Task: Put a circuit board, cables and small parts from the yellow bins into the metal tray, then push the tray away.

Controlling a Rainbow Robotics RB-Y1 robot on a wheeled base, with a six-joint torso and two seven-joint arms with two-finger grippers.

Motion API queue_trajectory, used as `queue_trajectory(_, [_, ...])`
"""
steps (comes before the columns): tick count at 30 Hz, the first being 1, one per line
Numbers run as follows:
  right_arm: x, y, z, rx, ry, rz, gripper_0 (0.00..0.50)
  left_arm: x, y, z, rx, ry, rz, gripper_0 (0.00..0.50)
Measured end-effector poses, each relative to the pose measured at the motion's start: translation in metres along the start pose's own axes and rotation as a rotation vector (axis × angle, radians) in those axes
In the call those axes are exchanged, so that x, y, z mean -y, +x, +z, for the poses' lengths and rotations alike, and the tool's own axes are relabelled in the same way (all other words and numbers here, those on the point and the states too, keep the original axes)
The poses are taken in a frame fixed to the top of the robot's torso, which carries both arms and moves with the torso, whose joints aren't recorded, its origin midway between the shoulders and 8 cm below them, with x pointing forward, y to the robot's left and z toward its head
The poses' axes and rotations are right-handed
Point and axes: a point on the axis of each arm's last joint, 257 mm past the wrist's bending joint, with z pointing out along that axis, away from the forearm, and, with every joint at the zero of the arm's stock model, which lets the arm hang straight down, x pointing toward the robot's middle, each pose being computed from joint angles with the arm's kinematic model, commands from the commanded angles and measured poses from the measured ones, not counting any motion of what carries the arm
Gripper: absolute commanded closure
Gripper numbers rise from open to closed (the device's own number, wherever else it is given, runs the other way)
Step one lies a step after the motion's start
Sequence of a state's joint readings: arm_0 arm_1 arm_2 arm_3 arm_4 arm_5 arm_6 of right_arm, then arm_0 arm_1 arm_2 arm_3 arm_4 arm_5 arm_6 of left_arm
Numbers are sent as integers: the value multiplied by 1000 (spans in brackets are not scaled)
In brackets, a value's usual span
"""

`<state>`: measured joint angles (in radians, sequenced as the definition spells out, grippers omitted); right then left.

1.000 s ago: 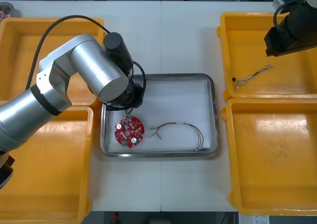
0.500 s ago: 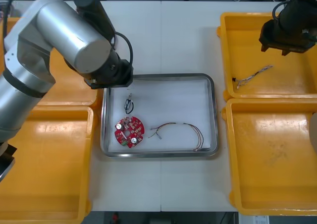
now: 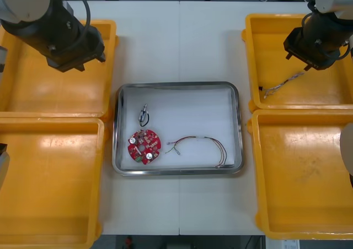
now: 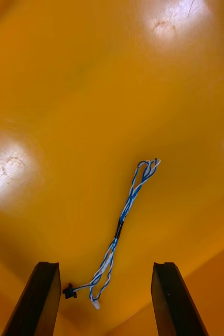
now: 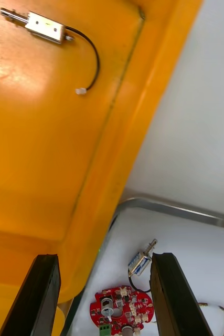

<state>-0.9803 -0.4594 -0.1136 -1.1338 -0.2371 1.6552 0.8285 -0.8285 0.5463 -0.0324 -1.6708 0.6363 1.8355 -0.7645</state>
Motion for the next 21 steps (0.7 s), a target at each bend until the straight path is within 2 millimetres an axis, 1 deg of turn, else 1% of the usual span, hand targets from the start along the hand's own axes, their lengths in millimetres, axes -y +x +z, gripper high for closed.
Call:
queue_trajectory(7, [4, 4, 25, -15, 2, 20, 0, -19, -24, 7, -43, -39, -121, 0])
queue_trajectory(12, [7, 8, 39, -30, 1, 33, 0, -32, -42, 12, -43, -73, -195, 0])
queue_trajectory(16, [7, 13, 45, -48, -1, 41, 0, -37, -55, 17, -35, -96, -234, 0])
queue_trajectory(21, [-1, 21, 47, -63, -16, 77, 0, -37, -68, 24, -21, -90, -267, 0])
